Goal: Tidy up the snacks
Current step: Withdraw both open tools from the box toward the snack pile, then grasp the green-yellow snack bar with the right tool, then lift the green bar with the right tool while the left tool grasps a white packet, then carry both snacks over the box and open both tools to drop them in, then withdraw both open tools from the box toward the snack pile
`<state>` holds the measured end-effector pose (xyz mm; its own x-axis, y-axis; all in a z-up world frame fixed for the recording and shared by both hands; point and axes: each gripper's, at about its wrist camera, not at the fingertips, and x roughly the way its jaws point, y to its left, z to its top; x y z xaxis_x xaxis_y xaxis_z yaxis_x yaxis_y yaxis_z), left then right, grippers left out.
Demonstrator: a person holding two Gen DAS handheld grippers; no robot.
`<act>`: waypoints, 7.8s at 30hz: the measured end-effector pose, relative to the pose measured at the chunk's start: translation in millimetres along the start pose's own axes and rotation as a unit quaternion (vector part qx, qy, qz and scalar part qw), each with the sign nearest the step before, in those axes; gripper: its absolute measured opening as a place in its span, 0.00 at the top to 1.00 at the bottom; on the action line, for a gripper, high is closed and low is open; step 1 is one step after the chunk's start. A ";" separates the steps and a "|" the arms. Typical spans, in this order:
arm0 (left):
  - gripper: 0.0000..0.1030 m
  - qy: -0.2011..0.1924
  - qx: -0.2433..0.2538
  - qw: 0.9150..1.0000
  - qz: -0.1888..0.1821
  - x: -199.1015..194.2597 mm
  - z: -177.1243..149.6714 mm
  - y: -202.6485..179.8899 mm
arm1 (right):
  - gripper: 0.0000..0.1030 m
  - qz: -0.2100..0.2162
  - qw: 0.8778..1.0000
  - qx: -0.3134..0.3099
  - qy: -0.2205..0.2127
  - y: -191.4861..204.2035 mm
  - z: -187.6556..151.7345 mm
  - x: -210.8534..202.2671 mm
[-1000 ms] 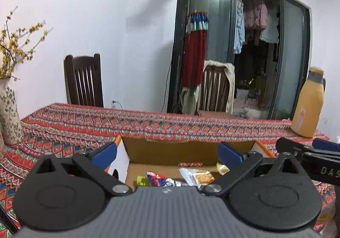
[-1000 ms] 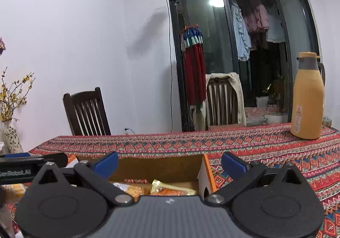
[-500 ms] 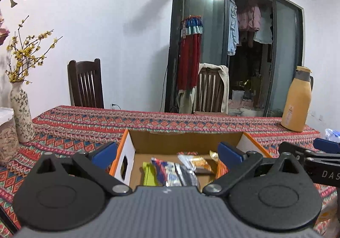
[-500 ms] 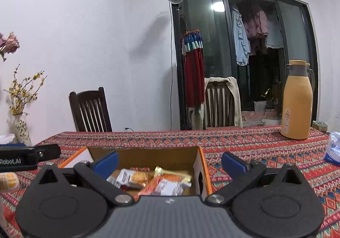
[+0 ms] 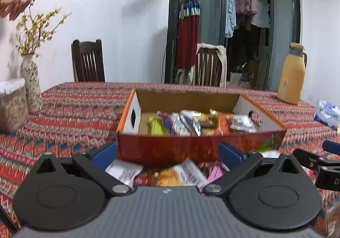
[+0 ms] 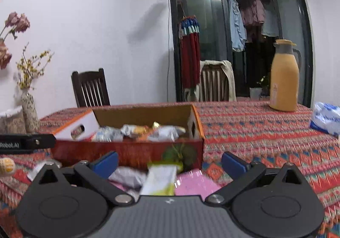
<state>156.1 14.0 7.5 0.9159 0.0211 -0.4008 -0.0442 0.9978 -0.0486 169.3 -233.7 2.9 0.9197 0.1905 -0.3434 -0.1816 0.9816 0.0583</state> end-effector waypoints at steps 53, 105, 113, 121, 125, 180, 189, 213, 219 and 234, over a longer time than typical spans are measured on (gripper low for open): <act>0.00 0.032 -0.027 0.999 -0.003 17.1 -35.4 22.4 | 0.64 -0.004 1.000 -0.009 0.002 9.9 -3.8 18.0; 0.59 0.146 0.012 0.988 0.055 75.0 -14.9 49.0 | 0.63 0.033 0.998 0.010 -0.062 8.0 -4.7 27.4; 0.59 0.107 0.011 0.993 0.048 47.1 -11.8 42.8 | 0.63 0.032 0.998 0.011 -0.058 8.2 -3.0 28.7; 0.59 0.036 -0.011 0.999 0.015 17.5 13.5 30.8 | 0.63 0.022 0.998 -0.003 -0.057 17.3 3.6 27.6; 0.59 0.004 -0.005 1.000 0.001 14.0 35.4 16.0 | 0.63 0.031 0.996 -0.009 -0.079 26.2 25.2 18.5; 0.00 -0.037 -0.090 0.995 0.020 106.4 75.6 13.0 | 0.00 0.012 0.999 0.032 -0.041 19.9 81.2 127.7; 0.00 -0.042 -0.087 0.995 0.019 102.9 74.6 10.9 | 0.00 0.009 0.998 0.030 -0.047 18.5 81.3 123.7; 0.00 -0.014 -0.068 0.998 -0.006 30.9 40.3 20.8 | 0.00 0.010 0.998 -0.010 -0.060 32.9 53.2 30.7; 0.00 0.011 -0.044 0.999 0.011 29.0 3.4 31.0 | 0.00 0.000 1.000 -0.017 -0.009 28.0 16.8 19.4; 0.00 0.023 -0.045 0.999 0.003 35.8 -23.7 39.0 | 0.00 -0.027 0.996 -0.026 0.078 17.6 -30.0 15.1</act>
<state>177.7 52.2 -30.4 0.8962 0.0227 -0.4430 -0.0876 0.9881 -0.1266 169.6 -213.8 -29.5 0.8635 0.1304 -0.4873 -0.1556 0.9878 -0.0113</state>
